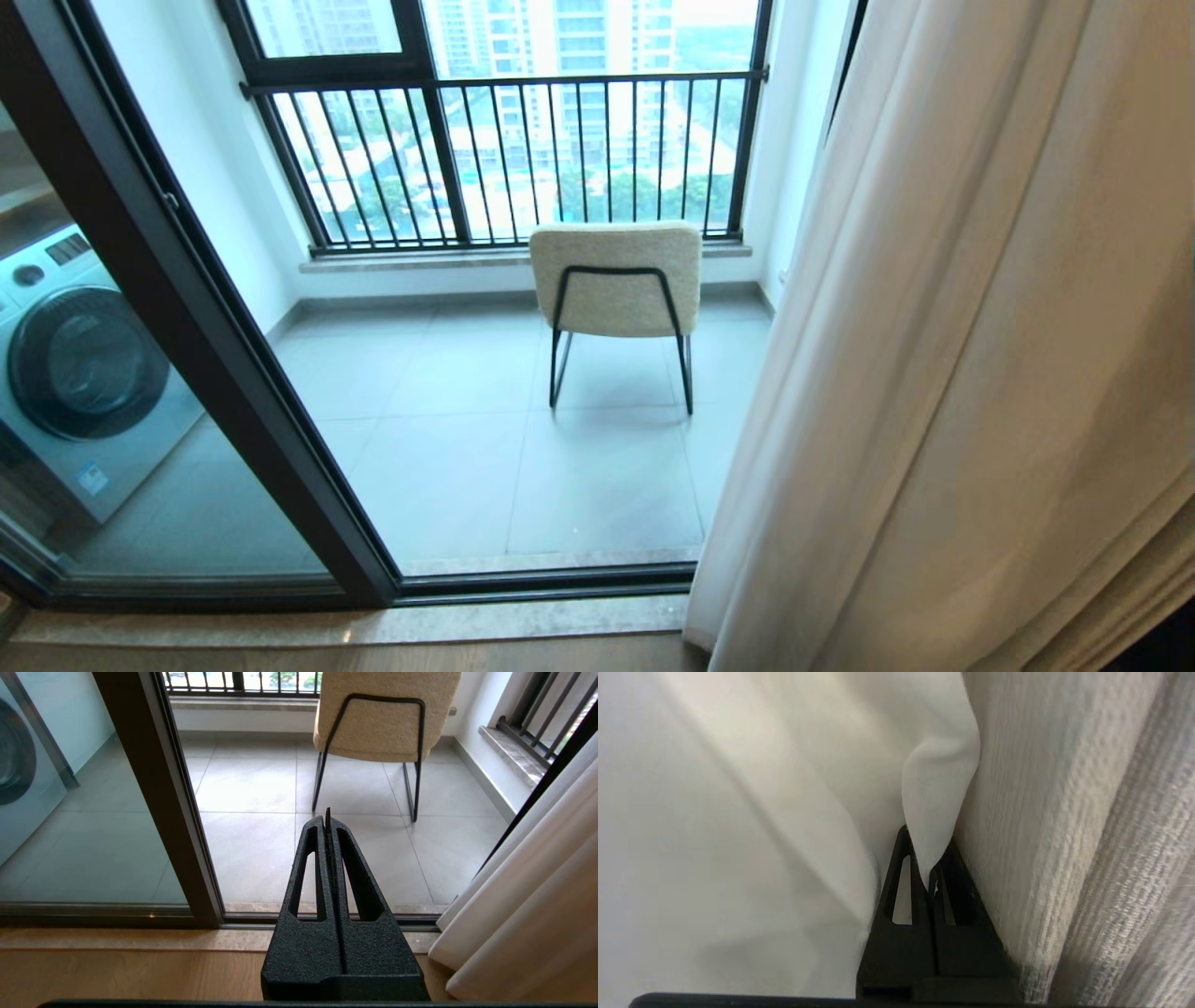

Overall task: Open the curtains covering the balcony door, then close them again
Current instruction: Pull the inner curtains open on both sides

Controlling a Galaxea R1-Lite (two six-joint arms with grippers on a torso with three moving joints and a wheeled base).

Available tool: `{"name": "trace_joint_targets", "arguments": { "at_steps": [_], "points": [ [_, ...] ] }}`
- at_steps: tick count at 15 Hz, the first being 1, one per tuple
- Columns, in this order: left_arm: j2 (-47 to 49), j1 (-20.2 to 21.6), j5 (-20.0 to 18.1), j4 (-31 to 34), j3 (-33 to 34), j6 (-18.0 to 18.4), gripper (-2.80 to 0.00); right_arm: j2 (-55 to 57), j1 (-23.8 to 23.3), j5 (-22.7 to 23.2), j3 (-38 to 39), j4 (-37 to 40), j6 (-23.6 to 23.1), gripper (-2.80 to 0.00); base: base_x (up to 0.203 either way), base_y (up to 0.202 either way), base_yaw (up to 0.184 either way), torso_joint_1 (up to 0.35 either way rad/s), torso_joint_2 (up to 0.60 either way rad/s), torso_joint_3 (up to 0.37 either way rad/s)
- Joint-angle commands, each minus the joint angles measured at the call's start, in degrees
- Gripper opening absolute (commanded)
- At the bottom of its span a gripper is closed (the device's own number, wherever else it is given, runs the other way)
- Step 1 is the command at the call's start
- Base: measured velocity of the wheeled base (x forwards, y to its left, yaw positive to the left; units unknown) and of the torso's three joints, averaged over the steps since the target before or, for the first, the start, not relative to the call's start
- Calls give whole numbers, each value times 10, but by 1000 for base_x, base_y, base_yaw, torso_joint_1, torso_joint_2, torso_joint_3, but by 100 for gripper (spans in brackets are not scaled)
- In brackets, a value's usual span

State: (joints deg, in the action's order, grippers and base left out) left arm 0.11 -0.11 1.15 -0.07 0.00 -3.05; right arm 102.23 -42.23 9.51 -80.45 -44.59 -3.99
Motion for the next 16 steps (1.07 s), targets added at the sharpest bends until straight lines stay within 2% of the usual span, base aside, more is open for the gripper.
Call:
{"name": "trace_joint_targets", "arguments": {
  "at_steps": [1, 7, 16],
  "points": [
    [0, -1, 1, 0, 0, 0, -280, -71, 32, 13, 54, 9, 6, -280, 0, 0, 0, 0, 0, 0],
    [0, 0, 1, 0, 0, 0, -280, -169, 111, 69, 168, 29, 13, -280, 0, 0, 0, 0, 0, 0],
    [0, 0, 0, 0, 0, 0, -280, -218, 274, 73, 237, 28, 12, -280, 0, 0, 0, 0, 0, 0]
  ]
}}
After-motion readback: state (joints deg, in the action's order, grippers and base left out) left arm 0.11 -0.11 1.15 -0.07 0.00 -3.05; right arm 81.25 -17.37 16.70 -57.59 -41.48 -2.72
